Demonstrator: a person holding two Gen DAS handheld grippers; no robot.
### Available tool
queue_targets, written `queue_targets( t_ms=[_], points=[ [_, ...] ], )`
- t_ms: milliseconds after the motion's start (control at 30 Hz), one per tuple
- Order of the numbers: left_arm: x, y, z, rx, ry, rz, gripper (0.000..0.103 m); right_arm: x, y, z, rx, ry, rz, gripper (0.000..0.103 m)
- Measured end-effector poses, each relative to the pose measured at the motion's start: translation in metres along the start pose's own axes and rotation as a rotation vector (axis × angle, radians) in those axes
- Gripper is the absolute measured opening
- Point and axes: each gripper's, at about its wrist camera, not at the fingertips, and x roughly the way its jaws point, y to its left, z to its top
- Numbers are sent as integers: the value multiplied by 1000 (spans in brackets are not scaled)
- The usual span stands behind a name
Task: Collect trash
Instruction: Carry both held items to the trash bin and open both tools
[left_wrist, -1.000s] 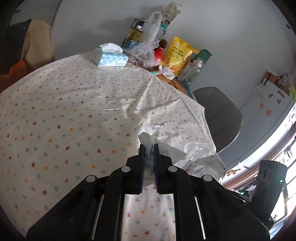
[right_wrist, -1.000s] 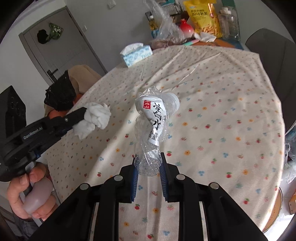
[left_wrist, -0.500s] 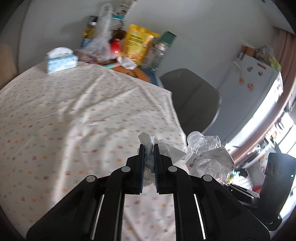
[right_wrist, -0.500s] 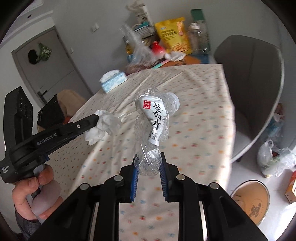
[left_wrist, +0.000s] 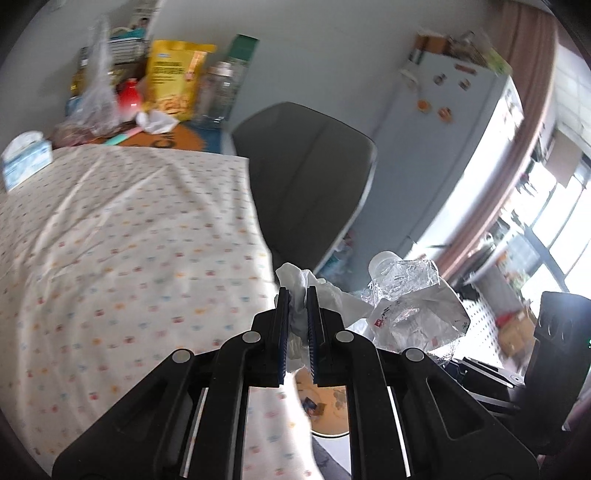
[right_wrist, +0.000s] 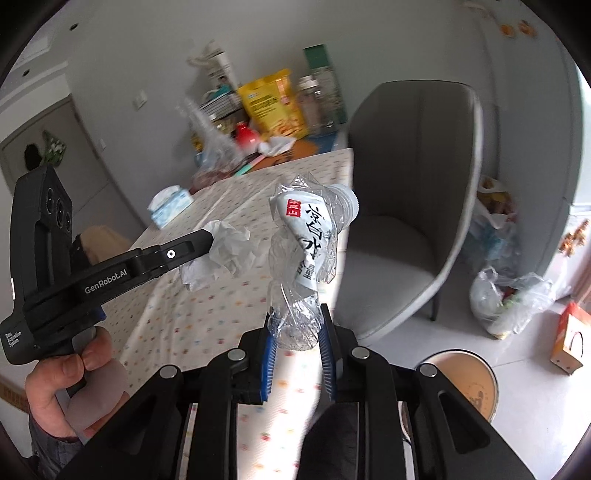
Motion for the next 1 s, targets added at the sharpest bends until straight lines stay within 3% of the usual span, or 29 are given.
queue_targets(
  t_ms=[533, 1000],
  points=[
    [63, -82, -9, 125, 108, -60, 10, -37, -99, -21, 142, -42, -112, 21],
    [149, -105, -45, 170, 294, -17, 10, 11, -190, -79, 313, 97, -178, 21]
  ],
)
